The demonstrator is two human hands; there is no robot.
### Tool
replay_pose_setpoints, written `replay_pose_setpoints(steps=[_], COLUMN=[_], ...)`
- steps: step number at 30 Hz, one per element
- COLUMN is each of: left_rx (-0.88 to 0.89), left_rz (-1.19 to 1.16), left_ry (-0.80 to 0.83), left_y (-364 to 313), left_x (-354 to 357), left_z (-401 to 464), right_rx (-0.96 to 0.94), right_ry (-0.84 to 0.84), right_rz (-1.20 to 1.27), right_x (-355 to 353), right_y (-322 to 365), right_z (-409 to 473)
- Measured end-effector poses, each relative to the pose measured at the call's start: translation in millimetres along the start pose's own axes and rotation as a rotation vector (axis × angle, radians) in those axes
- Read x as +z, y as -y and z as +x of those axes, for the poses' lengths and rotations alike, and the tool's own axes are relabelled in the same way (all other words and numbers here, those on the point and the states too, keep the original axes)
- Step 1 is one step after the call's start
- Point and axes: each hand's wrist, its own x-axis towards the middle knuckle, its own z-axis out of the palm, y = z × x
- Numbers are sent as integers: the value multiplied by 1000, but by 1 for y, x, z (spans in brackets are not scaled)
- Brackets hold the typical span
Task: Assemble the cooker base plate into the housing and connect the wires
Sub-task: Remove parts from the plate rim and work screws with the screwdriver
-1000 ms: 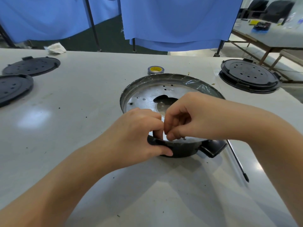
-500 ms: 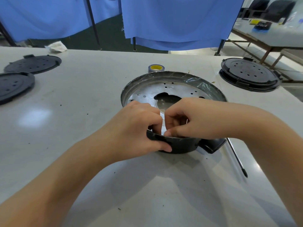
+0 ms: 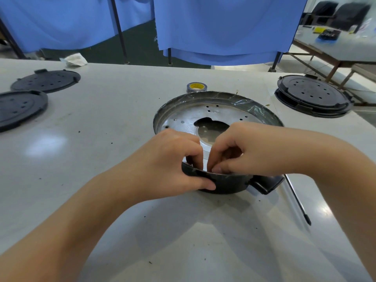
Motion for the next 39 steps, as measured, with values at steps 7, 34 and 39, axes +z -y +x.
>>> replay_pose_setpoints(steps=[7,34,39], left_rx=[-9,-11,-1], left_rz=[-3,34,24], left_ry=[-5,-34,-27], left_y=[-1,-5,-5], left_x=[1,6,6], left_z=[0,-1,0], right_rx=[-12,24,-12], right_ry=[-91,-22,2], right_rz=[37,14,76], right_x=[1,-1,-7], right_y=[-1,-10,-14], right_z=[2,5,1])
